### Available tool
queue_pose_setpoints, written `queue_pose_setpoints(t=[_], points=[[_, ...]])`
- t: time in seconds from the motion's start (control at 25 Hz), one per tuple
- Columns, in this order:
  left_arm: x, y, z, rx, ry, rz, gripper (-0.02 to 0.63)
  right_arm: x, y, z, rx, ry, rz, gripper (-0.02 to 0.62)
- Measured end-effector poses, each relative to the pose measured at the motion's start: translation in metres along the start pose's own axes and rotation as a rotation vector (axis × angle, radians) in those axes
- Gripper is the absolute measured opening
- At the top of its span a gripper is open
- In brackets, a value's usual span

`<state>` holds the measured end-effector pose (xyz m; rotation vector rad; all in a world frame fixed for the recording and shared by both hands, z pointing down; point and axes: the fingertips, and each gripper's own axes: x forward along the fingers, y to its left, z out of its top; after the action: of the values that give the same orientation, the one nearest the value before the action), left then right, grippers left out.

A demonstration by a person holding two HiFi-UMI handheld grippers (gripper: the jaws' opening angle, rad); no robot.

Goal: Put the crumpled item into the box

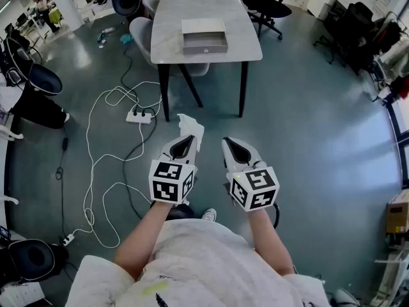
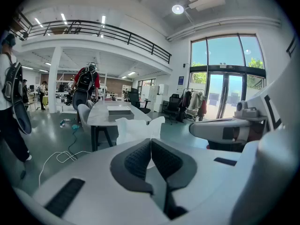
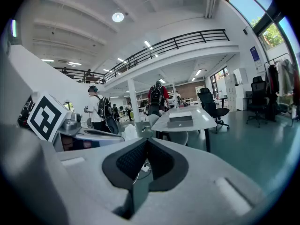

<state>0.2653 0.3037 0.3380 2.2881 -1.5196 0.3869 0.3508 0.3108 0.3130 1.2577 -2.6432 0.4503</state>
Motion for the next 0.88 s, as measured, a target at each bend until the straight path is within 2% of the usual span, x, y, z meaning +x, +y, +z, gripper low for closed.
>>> queue_pose_setpoints(t=[0.52,0.88], points=[[-0.002,-0.018,0.002,0.007,-0.007,0.009,0.014,-0.017,-0.005,0.003,0.018,-0.033,0.018,0.005],[0.020,-0.008,0.010,0.001,-0.011,0.011,0.014,0.003,-0.024,0.005,0.023,-0.019,0.013,0.005]])
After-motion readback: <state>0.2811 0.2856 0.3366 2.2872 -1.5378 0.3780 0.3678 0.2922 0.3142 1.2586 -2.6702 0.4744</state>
